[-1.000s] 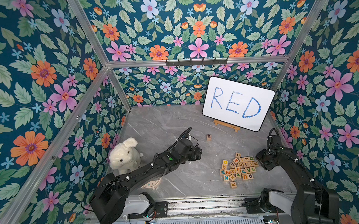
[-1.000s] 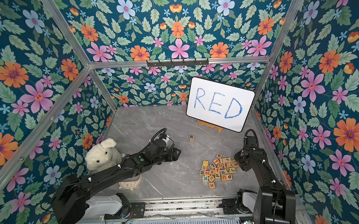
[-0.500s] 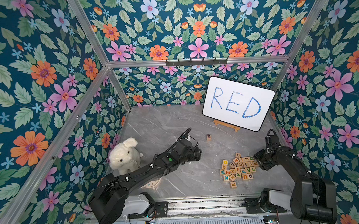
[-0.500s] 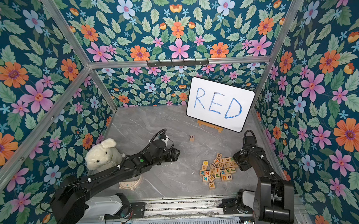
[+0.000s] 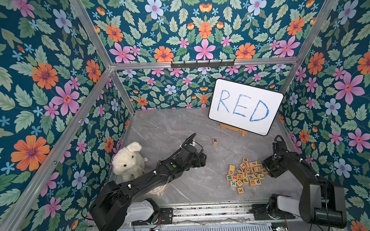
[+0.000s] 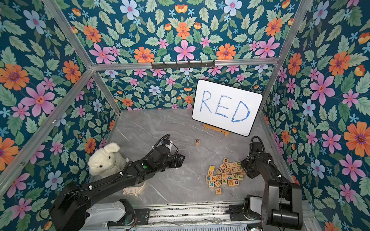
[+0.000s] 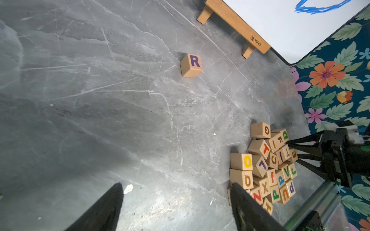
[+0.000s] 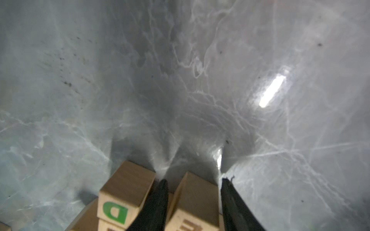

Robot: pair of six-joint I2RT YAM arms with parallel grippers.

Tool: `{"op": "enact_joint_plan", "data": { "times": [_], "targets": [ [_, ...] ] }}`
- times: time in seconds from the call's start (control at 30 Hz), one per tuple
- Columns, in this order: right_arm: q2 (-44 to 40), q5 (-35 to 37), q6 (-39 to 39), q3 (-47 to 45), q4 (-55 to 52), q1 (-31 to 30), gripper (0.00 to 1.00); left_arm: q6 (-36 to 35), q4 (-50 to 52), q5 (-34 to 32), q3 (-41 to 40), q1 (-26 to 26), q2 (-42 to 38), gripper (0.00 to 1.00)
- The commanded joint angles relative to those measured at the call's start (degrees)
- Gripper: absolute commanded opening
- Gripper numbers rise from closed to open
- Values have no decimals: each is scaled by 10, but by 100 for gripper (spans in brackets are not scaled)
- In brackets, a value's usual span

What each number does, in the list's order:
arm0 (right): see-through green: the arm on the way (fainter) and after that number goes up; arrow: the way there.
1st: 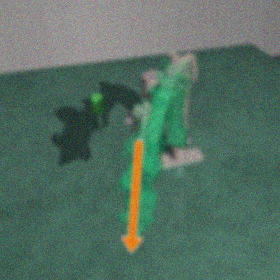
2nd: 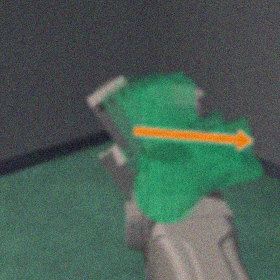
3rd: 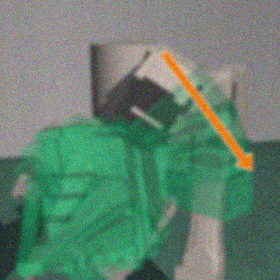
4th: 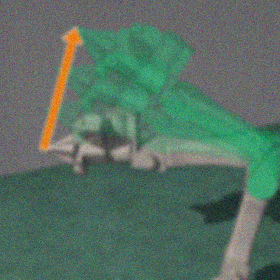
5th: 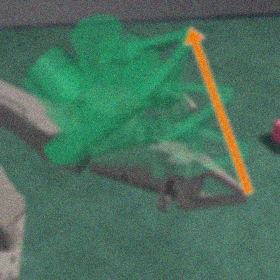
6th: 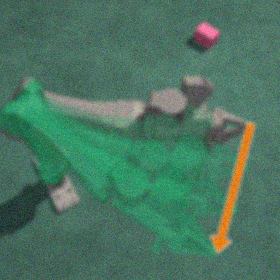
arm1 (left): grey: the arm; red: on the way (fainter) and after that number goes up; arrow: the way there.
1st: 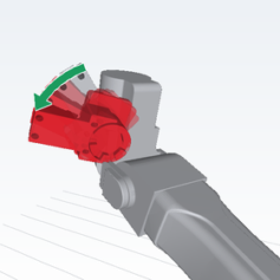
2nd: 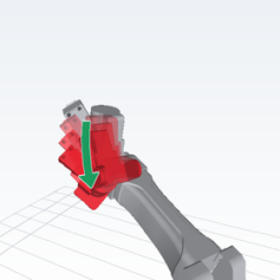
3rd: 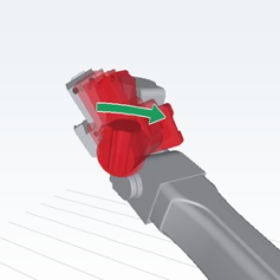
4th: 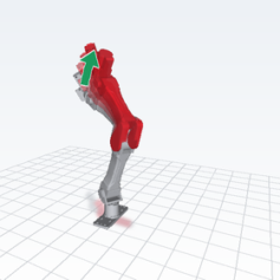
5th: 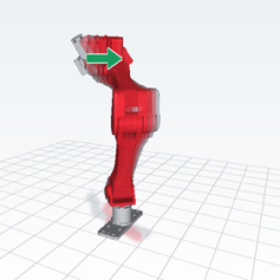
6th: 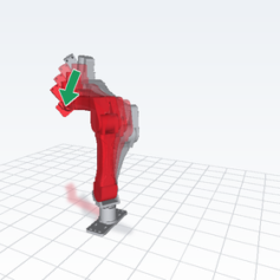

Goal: Assemble the uppercase word "red" with letter blocks
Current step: Pick up the letter block from the center of the board.

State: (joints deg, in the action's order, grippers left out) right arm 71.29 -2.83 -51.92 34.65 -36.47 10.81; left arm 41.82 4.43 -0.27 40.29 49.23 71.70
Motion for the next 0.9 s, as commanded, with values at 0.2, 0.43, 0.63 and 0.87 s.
{"op": "enact_joint_plan", "data": {
  "times": [0.2, 0.43, 0.63, 0.87],
  "targets": [
    [11, 20, -9, 9, -31, -1, 42, -2, -7, -11, 2, 1, -3, 86],
    [-52, 7, 40, -2, -16, -1, 42, -1, -6, -12, 2, 1, -3, 86],
    [-70, -8, 122, 2, -3, 0, 44, -2, -6, -10, 5, 1, 4, 86],
    [-38, -35, 181, 9, -10, -2, 45, -3, -3, -10, 9, 1, 9, 86]
  ]
}}
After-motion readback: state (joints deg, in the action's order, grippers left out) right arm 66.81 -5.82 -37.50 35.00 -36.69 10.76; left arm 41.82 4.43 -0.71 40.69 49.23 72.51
